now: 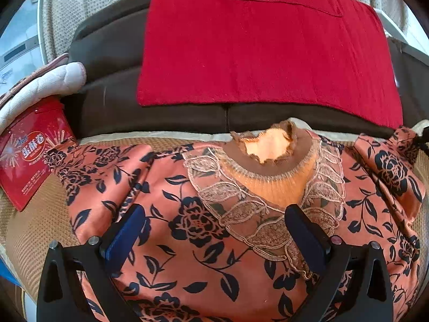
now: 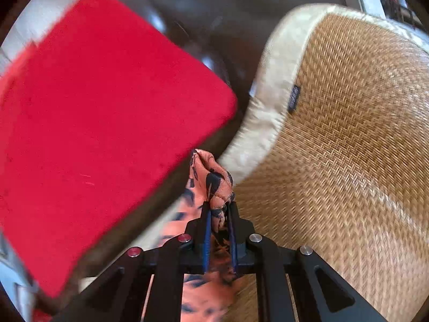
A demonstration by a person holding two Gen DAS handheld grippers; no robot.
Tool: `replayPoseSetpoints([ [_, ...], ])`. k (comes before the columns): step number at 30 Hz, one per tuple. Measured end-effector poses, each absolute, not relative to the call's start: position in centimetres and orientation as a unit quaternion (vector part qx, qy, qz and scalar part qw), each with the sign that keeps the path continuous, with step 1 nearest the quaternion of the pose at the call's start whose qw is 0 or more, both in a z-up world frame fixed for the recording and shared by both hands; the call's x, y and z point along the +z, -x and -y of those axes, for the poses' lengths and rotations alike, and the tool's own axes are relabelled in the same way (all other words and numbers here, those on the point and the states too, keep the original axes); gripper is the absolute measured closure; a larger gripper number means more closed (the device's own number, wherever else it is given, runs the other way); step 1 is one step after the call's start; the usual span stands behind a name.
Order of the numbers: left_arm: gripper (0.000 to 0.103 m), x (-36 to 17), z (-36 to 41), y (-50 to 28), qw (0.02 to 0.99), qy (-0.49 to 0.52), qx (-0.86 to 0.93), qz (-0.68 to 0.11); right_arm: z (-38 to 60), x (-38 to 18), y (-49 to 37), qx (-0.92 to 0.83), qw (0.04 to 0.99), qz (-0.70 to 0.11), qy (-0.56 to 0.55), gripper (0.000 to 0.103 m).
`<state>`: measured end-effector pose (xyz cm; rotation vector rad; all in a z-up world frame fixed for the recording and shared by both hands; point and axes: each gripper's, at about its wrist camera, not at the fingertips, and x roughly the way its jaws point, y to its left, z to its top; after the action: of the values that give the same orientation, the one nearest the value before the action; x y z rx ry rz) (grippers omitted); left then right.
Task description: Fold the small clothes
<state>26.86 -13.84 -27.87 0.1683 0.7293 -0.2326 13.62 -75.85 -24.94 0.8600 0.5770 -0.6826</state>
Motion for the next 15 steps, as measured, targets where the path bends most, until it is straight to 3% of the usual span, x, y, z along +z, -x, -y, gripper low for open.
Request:
replayPoseSetpoints([
  [9,0.0,-26.3,10.9,-26.9,0.936,-0.06,-0.084,-0.336,64.3,-16.0,-11.2,-0.177,0.864,-0.197,-0.428,0.091],
  [15,0.0,-25.3,6.8,-27.3,0.943,-0.04,-0.052,-0.325,53.3,-14.4,-14.3,-0.068,0.882,-0.213,-0.415,0.091],
])
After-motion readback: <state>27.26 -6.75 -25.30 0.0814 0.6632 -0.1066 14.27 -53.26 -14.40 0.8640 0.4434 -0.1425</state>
